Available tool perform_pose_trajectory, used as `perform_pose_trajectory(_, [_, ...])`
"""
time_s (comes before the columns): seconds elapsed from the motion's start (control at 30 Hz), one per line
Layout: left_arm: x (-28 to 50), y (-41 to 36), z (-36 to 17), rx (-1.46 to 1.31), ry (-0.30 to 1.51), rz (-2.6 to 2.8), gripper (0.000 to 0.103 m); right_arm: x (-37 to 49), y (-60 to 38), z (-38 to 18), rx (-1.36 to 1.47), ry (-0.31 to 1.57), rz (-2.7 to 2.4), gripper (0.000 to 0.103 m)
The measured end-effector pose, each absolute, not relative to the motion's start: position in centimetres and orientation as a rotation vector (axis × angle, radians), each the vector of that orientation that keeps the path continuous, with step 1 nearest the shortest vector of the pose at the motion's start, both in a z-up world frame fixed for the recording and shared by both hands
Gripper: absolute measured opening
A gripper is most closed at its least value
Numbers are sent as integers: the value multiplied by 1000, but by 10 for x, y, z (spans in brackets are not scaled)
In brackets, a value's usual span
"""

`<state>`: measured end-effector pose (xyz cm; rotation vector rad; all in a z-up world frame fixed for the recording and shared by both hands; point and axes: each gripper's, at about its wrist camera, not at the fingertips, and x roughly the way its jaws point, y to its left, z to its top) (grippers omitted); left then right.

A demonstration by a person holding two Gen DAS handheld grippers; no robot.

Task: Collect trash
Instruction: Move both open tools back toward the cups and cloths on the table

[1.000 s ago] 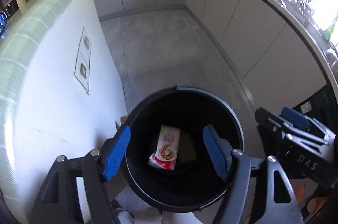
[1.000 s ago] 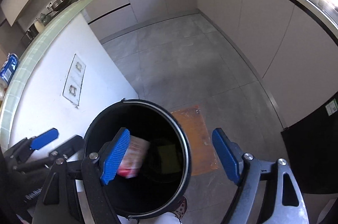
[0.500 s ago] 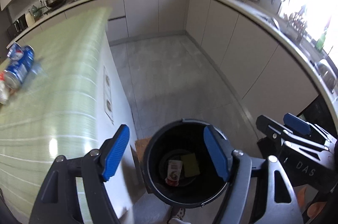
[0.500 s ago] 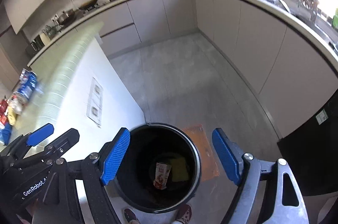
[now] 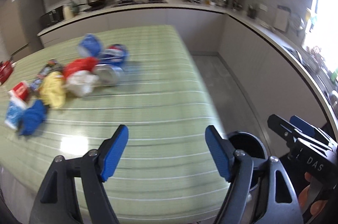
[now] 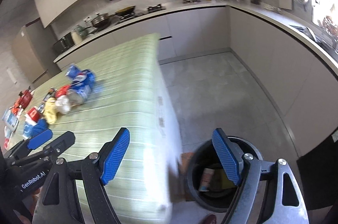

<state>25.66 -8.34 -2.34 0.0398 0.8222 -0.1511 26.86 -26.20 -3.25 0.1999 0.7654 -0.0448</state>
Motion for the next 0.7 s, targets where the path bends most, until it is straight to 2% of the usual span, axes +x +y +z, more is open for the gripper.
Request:
perform_pose_trajectory(0.27, [266, 34, -22, 11, 796, -31, 79, 288, -145, -37, 174, 771, 53, 82])
perform_pose_trajectory(0.7, [277, 142, -26, -43, 798, 191, 82, 339, -42, -42, 82, 799, 272, 82])
